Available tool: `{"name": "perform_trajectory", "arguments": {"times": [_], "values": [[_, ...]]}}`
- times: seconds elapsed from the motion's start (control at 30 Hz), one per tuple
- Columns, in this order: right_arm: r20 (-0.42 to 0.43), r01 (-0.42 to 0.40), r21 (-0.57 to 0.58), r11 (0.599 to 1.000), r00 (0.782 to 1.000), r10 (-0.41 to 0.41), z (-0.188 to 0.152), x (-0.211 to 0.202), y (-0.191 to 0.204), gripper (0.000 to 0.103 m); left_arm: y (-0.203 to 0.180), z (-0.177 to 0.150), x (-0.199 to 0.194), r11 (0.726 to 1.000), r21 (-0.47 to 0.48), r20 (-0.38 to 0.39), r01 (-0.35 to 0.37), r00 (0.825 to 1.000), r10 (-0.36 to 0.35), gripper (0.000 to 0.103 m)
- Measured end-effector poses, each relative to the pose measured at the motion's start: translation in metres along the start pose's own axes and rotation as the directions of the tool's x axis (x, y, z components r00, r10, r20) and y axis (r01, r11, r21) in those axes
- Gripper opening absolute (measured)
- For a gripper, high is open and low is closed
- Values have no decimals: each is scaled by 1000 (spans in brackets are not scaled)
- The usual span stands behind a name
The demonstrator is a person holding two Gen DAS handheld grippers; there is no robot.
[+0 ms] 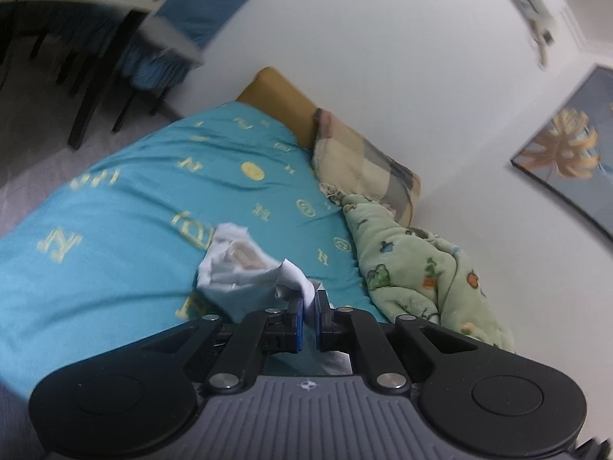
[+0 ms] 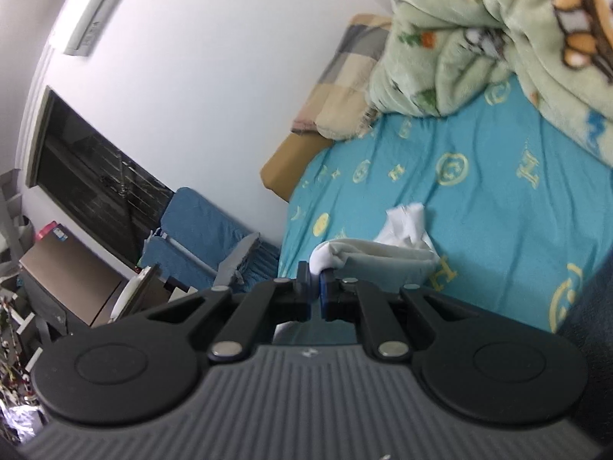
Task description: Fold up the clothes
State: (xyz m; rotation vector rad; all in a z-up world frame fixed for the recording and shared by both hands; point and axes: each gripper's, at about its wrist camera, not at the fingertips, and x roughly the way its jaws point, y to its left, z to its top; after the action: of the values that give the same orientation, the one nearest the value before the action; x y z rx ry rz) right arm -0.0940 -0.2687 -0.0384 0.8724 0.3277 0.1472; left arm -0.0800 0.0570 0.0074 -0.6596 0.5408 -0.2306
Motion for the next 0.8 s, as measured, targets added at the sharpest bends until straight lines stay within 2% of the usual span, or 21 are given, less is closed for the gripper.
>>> {"name": "perform_trajectory", "arguments": {"times": [0.17, 0.23, 0.4, 0.53, 0.67, 0.73, 0.77, 0.8], "values": [[-44, 52, -25, 998, 998, -53, 24, 46, 11, 8, -7, 38, 44, 1000, 12, -29, -20, 999, 20, 6], [-61, 79, -27, 997, 995, -80, 37, 71, 14, 8, -9, 58, 75, 999, 12, -47, -33, 998, 33, 6], [-111, 189, -5, 982, 976, -189, 71, 162, 9, 8, -4, 93, 165, 996, 6, -91, -87, 992, 88, 6], [-124, 217, -47, 975, 967, -222, 73, 220, -10, 8, 14, 98, 225, 992, 63, -94, -107, 989, 113, 6], [-165, 201, -62, 978, 964, -209, 66, 249, -32, 10, 43, 94, 263, 995, 43, -87, -87, 992, 91, 6], [-186, 193, -69, 979, 961, -203, 62, 263, -43, 10, 52, 94, 277, 993, 66, -77, -93, 992, 98, 6], [-197, 189, -72, 979, 960, -200, 60, 270, -49, 13, 55, 94, 282, 991, 85, -72, -101, 992, 107, 6], [-207, 185, -75, 980, 958, -196, 58, 277, -54, 20, 58, 95, 286, 990, 102, -70, -102, 992, 109, 8]]}}
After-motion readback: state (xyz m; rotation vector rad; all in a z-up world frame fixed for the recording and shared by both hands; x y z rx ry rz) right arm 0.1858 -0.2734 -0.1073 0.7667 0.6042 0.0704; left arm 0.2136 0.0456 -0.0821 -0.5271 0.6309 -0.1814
